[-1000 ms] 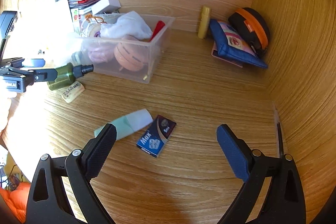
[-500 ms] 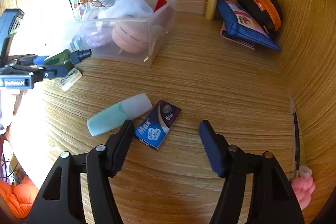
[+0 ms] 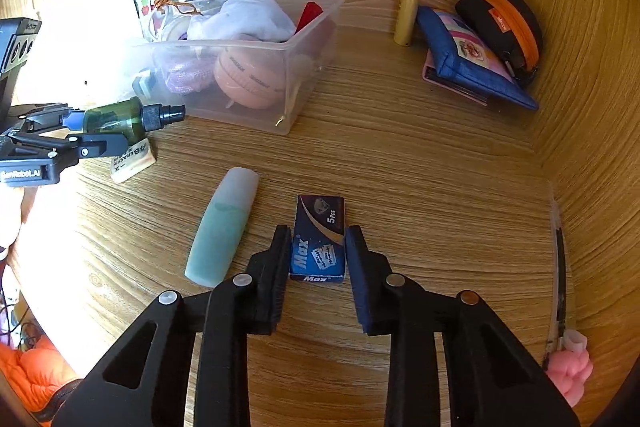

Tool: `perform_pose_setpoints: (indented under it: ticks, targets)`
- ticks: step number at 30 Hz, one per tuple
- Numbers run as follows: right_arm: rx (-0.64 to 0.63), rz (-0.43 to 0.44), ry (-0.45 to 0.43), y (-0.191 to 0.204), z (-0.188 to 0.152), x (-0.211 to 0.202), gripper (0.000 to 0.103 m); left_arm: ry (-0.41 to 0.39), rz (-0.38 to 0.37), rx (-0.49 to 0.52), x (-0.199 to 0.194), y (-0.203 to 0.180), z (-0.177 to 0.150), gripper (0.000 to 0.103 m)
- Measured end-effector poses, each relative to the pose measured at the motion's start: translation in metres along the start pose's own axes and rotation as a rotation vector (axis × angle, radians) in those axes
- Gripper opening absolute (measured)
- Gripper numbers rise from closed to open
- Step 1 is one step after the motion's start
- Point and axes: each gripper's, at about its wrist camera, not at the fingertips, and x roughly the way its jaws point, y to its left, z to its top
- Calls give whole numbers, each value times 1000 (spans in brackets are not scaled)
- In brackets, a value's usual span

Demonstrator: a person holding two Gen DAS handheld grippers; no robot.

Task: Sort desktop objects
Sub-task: 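Grasp the blue Max box with the right tool while the left tool grasps the green glass bottle, then lift and carry the blue box and green bottle over the clear box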

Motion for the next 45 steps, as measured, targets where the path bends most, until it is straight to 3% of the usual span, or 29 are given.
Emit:
perform_pose_setpoints:
  ticks: [13, 17, 28, 36, 45]
  targets:
    - [29, 11, -15, 1, 7, 5, 25, 46, -75, -107, 15, 5, 15, 64]
    - [55, 18, -23, -4, 8, 3, 25, 31, -52, -105, 18, 2, 18, 64]
    - [64, 11, -76, -9, 13, -15, 25, -84, 8, -44, -6, -15, 15, 63]
    - [25, 10, -102, 5, 17, -24, 25, -171, -12, -61, -38, -18, 13, 63]
    - [-11, 66, -125, 24, 34, -23, 25, -289, 38, -109, -71, -5, 16, 63]
